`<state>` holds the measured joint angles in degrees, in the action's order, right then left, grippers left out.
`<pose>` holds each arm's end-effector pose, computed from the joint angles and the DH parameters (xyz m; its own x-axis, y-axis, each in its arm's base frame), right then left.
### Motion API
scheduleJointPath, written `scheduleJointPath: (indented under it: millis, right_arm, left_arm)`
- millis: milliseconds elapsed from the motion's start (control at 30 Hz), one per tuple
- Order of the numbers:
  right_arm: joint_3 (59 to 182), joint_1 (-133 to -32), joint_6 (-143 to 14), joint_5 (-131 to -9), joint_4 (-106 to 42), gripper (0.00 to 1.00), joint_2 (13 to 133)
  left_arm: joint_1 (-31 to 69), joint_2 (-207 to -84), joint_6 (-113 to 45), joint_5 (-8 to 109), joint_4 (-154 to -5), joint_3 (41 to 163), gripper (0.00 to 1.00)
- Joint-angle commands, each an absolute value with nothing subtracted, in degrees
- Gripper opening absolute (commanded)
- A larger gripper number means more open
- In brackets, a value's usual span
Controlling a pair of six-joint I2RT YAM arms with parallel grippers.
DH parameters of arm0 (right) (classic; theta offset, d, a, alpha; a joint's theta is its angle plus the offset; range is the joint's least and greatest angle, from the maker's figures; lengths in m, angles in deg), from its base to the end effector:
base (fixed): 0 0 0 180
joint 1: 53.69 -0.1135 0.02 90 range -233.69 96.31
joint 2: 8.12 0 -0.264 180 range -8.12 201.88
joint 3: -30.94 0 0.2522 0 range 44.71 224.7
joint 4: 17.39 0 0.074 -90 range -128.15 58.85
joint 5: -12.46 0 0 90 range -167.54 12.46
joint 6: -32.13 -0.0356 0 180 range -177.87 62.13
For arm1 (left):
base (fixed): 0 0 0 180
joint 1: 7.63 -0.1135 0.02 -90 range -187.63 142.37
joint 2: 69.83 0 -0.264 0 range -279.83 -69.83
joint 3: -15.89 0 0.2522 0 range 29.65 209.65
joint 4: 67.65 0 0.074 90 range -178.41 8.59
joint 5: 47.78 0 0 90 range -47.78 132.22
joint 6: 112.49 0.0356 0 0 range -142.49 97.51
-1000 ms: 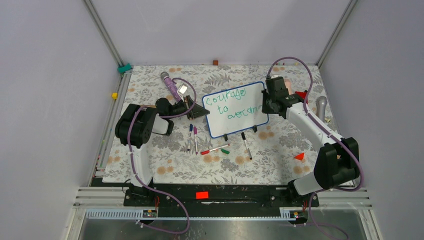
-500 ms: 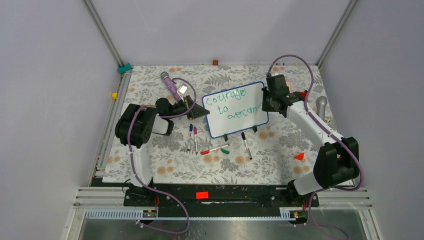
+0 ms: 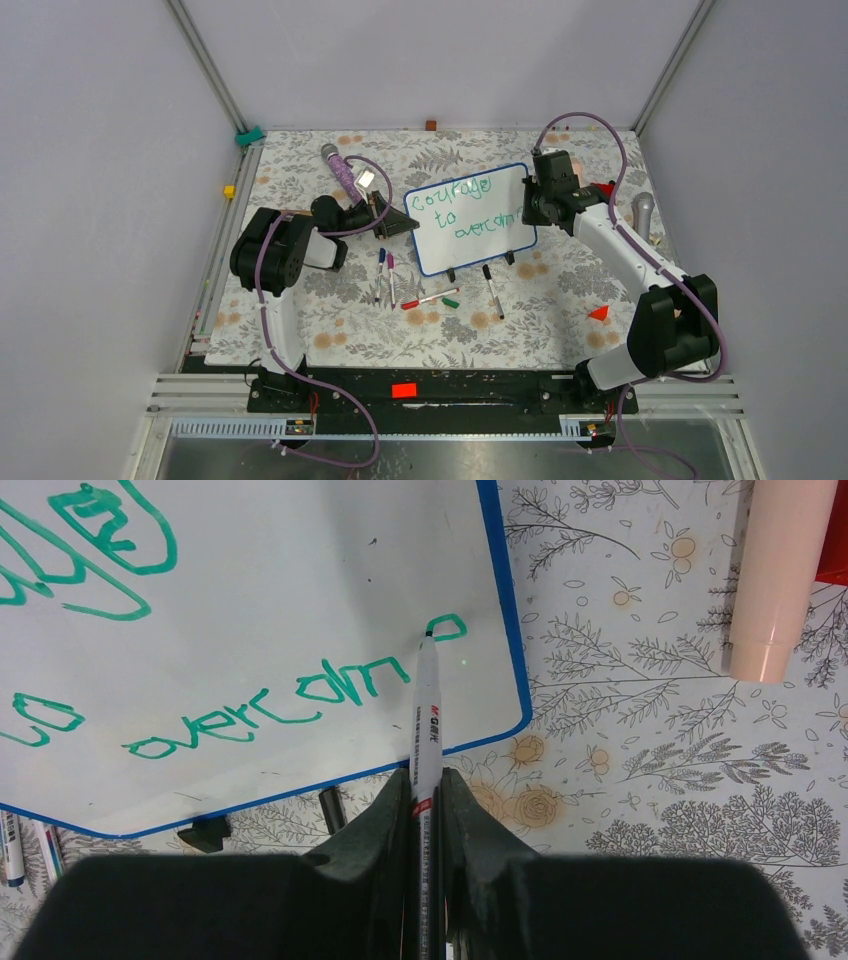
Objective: Write a sentence on the whiteboard
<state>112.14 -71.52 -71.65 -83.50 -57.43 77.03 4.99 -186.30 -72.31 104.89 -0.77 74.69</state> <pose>0.3134 0.0969 0.2832 -0.6977 0.0244 -0.7159 -0.0692 0.9924 0.1013 0.3461 -0.1099 0.1512 -0.6297 -0.2185 -0.7455 0.7362 0.1387 -0.6624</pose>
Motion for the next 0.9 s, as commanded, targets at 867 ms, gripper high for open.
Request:
scheduleJointPath:
  millis: [867]
  right_arm:
    - [112.7,-70.8,-72.0,-89.5,-59.1,0.0,77.3]
  left_arm:
    - [5.0,-186.9,-72.8,107.0,2.4,76.1,0.0]
